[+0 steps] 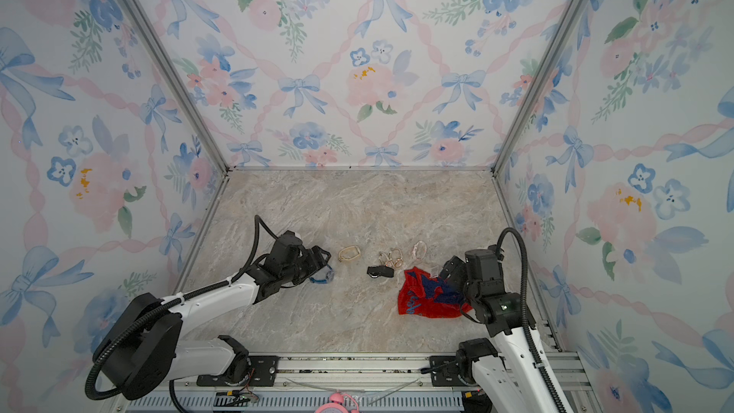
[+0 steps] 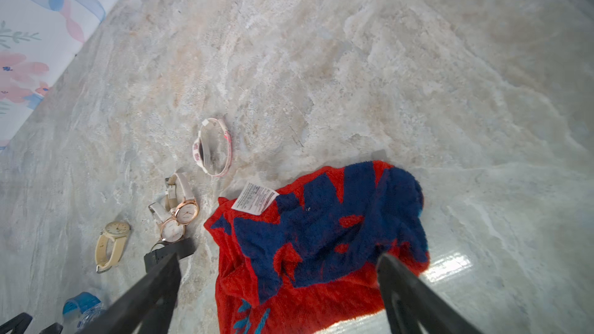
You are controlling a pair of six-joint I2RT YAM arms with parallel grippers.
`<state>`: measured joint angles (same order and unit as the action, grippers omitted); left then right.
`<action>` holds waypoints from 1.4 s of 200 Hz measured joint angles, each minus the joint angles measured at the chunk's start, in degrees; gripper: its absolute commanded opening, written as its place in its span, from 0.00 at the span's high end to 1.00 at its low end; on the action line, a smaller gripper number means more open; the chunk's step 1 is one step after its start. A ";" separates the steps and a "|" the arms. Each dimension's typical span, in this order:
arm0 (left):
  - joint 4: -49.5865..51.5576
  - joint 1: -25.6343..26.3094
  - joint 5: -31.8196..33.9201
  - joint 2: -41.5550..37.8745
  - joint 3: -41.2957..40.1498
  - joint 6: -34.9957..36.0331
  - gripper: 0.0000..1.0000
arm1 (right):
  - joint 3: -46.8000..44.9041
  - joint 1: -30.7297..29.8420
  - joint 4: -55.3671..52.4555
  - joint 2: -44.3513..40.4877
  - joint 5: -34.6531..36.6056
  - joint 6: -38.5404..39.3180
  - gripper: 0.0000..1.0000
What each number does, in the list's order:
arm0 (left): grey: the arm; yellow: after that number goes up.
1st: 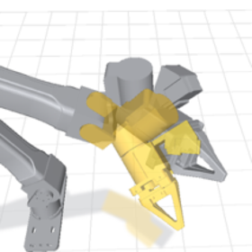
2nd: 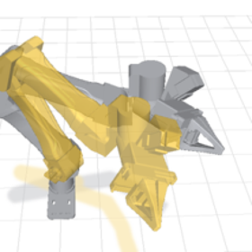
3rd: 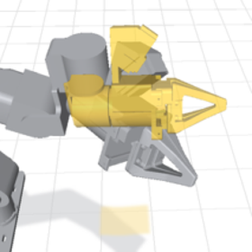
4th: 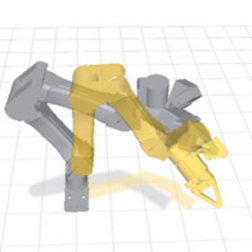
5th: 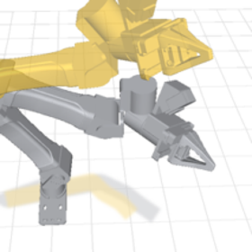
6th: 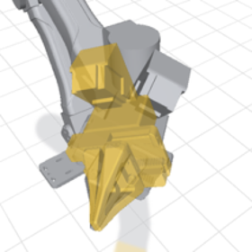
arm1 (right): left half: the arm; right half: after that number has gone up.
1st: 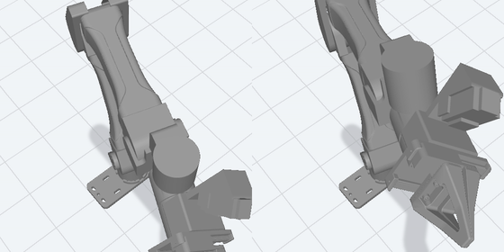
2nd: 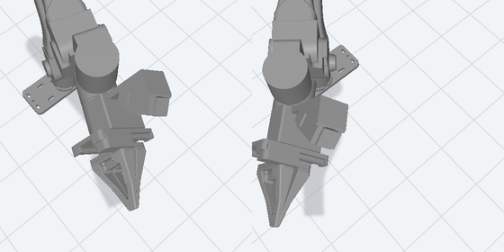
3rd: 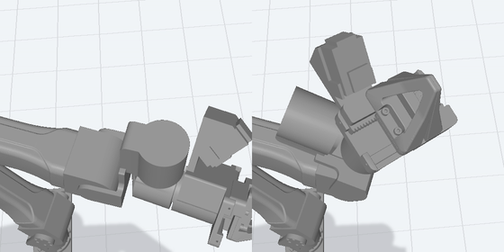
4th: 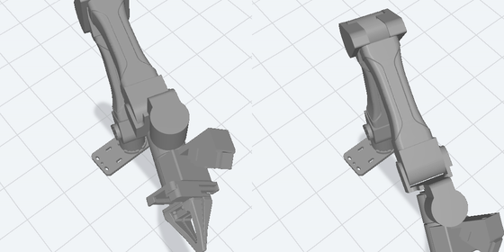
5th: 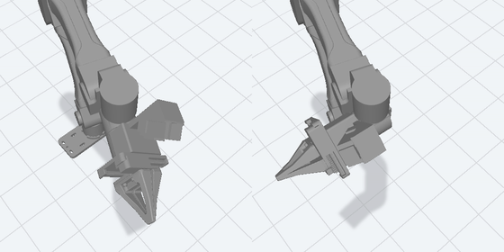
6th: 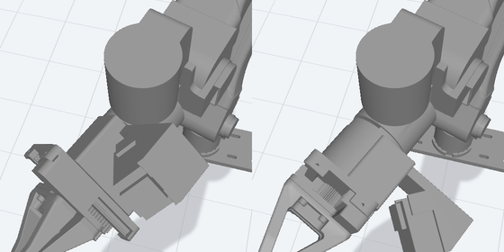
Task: Wipe the watch dial
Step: Place the cleaning item at the center of the board, then reset both arms
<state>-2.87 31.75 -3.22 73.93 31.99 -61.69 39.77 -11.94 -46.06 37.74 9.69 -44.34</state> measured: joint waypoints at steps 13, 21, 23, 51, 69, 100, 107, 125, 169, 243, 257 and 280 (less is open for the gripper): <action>1.01 0.00 0.09 -0.68 0.44 0.70 0.02 | 1.36 -0.17 1.05 1.81 0.20 1.40 0.04; 1.99 0.07 0.48 -1.33 0.81 1.31 0.02 | 1.81 -0.15 2.14 3.26 0.13 2.69 0.04; 2.40 0.11 0.61 -1.64 0.94 1.51 0.02 | 1.88 -0.13 2.60 3.74 0.11 3.19 0.04; 7.98 0.13 5.44 -7.85 3.63 6.80 0.02 | 1.31 0.70 13.18 10.08 -0.92 13.31 0.04; 10.32 0.11 11.67 -14.01 5.46 12.83 0.02 | -3.61 1.07 27.32 11.61 -1.46 21.92 0.04; 10.25 -3.50 22.60 -21.55 6.05 23.02 0.02 | -7.78 7.37 48.09 24.50 -4.61 31.69 0.04; 10.27 -4.50 24.61 -21.79 6.03 24.35 0.02 | -7.89 8.55 50.53 27.61 -5.05 32.89 0.04; 3.78 -9.53 25.40 -21.75 2.08 29.75 0.02 | -8.74 10.84 58.25 33.64 -6.88 35.36 0.04; -10.99 -29.07 23.58 -15.69 -12.52 37.38 0.02 | -12.92 12.24 75.03 45.48 -9.49 40.26 0.04; -33.73 -31.47 17.59 5.62 -11.13 49.03 0.02 | -18.36 10.23 93.77 50.47 -9.07 44.24 0.04; -37.62 -31.39 15.87 7.91 -11.47 51.58 0.02 | -18.08 10.23 94.31 50.47 -9.05 44.52 0.04; -49.90 -30.29 13.84 11.41 -14.80 55.10 0.02 | -18.03 10.23 94.77 50.47 -9.07 44.81 0.04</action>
<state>-52.77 1.45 10.61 85.34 17.19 -6.59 21.74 -1.72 48.71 88.20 0.62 0.47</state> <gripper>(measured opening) 0.978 0.963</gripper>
